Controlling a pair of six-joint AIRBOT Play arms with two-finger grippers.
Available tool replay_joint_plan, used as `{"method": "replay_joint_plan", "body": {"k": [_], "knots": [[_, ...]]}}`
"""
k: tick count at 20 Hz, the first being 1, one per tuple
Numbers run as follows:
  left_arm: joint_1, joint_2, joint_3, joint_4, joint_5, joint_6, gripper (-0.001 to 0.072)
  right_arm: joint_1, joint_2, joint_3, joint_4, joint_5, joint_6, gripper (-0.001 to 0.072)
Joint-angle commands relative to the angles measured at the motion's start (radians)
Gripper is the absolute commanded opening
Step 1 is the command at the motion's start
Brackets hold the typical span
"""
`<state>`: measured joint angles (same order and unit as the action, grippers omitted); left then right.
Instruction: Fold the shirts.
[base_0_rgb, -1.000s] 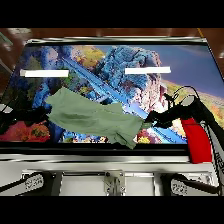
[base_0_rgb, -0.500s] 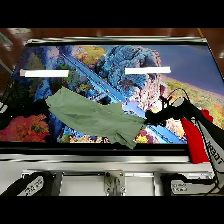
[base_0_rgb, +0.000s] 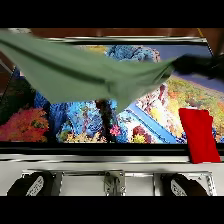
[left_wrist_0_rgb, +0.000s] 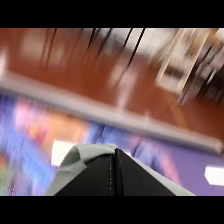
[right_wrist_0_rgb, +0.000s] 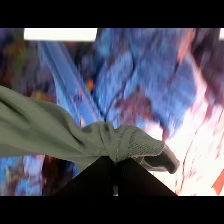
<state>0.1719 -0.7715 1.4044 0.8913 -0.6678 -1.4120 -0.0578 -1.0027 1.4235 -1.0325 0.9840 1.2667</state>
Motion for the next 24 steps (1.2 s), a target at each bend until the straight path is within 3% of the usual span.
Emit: {"method": "replay_joint_plan", "body": {"k": [1,5,9,12,16,20,22,24], "knots": [[-0.012,0.117,0.174,-0.024,0.088,0.060,0.0036,-0.002,0.216,0.170,-0.049,-0.118,-0.016,0.0070],[-0.012,0.232,0.177,0.056,-0.033,0.065,0.0035,-0.002,0.365,0.192,-0.135,-0.064,0.053,0.0070],[-0.012,0.270,0.176,0.258,-0.264,0.022,0.0035,-0.002,0.421,0.192,-0.264,0.125,0.133,0.0070],[-0.012,0.267,0.137,0.380,-0.376,-0.071,0.0035,-0.002,0.377,0.192,-0.338,0.336,0.179,0.0070],[-0.012,0.262,-0.032,0.445,-0.399,-0.079,0.0035,-0.002,0.203,0.182,-0.338,0.546,0.200,0.0070],[-0.012,0.163,-0.278,0.448,-0.387,-0.173,0.0035,-0.002,-0.041,0.078,-0.336,0.506,0.224,0.0070],[-0.013,0.055,-0.339,0.422,-0.366,-0.251,0.0035,-0.001,-0.185,0.010,-0.316,0.390,0.249,0.0070],[-0.019,-0.082,-0.343,0.407,-0.294,-0.251,0.0035,-0.001,-0.343,-0.005,-0.217,0.256,0.233,0.0070]]}}
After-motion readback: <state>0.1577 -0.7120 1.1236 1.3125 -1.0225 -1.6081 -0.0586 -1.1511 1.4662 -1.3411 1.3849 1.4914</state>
